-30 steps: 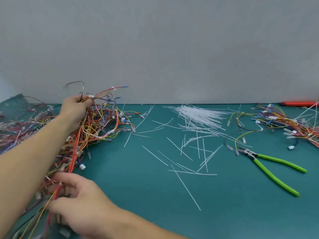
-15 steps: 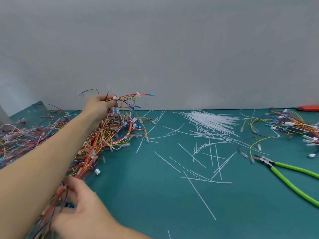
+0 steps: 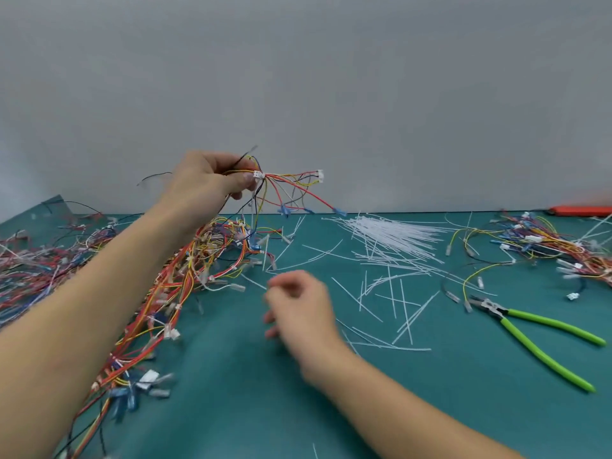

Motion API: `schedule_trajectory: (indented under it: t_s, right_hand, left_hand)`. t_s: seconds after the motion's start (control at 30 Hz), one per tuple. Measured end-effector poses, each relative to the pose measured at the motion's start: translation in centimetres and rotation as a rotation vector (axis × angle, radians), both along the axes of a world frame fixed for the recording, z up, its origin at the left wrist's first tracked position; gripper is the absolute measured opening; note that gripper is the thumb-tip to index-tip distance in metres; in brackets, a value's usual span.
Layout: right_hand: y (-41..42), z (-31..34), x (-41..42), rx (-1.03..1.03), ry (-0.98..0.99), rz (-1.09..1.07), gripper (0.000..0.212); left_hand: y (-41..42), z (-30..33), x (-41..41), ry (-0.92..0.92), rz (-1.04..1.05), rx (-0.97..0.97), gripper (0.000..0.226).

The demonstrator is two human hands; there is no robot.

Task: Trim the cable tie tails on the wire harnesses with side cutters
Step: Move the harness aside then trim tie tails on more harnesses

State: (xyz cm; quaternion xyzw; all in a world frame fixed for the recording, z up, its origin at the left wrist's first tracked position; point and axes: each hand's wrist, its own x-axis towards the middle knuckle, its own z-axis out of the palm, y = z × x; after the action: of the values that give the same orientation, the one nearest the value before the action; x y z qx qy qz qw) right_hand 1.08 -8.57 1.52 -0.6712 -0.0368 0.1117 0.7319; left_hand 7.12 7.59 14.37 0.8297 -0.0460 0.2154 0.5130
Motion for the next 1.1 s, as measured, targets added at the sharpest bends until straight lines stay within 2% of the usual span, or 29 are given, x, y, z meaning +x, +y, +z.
schedule_trajectory:
  t_s: [0.07, 0.23, 0.27, 0.37, 0.43, 0.6, 0.7, 0.77, 0.9, 1.0, 1.1]
  right_hand:
    - [-2.8, 0.0, 3.6, -0.022, 0.018, -0.190, 0.015]
    - [-1.9, 0.6, 7.2, -0.100, 0.003, 0.035, 0.050]
    - [-1.1, 1.0, 7.3, -0.067, 0.003, 0.100, 0.048]
    - [0.9, 2.4, 7.4, 0.137, 0.098, 0.228, 0.019]
    - [0.9, 2.9, 7.1, 0.215, 0.106, 0.228, 0.019]
    - [-4.2, 3.0, 5.8, 0.076, -0.078, 0.271, 0.021]
    - [-9.1, 2.8, 5.0, 0.164, -0.002, 0.297, 0.021]
    - [-12.1, 2.7, 4.6, 0.112, 0.048, 0.270, 0.020]
    - [-17.0, 1.6, 3.9, -0.030, 0.140, 0.201, 0.020]
    - [-19.5, 1.4, 3.5, -0.032, 0.263, 0.292, 0.020]
    - [-20.2, 1.4, 3.6, -0.019, 0.321, 0.353, 0.026]
  left_hand:
    - [-0.2, 0.2, -0.3, 0.024, -0.016, 0.014, 0.023]
    - [-1.4, 0.0, -1.0, 0.092, -0.050, 0.010, 0.030]
    - [-1.6, -0.1, -1.1, 0.095, -0.055, 0.009, 0.028]
    - [-1.6, 0.0, -1.4, 0.082, -0.038, -0.010, 0.022]
    - [-1.0, 0.1, -1.7, 0.068, -0.009, -0.041, 0.019]
    - [-0.4, -1.1, -1.8, 0.032, 0.060, -0.059, 0.013]
    - [-1.7, -3.6, -1.7, 0.144, 0.052, 0.021, 0.007]
    - [-2.9, -5.4, -1.5, 0.199, 0.032, 0.109, 0.008]
    - [-6.0, -8.2, -1.8, 0.217, -0.013, 0.329, 0.013]
    - [-7.9, -10.0, -2.2, 0.231, -0.062, 0.406, 0.015]
    - [-9.1, -11.2, -2.2, 0.229, 0.007, 0.475, 0.015]
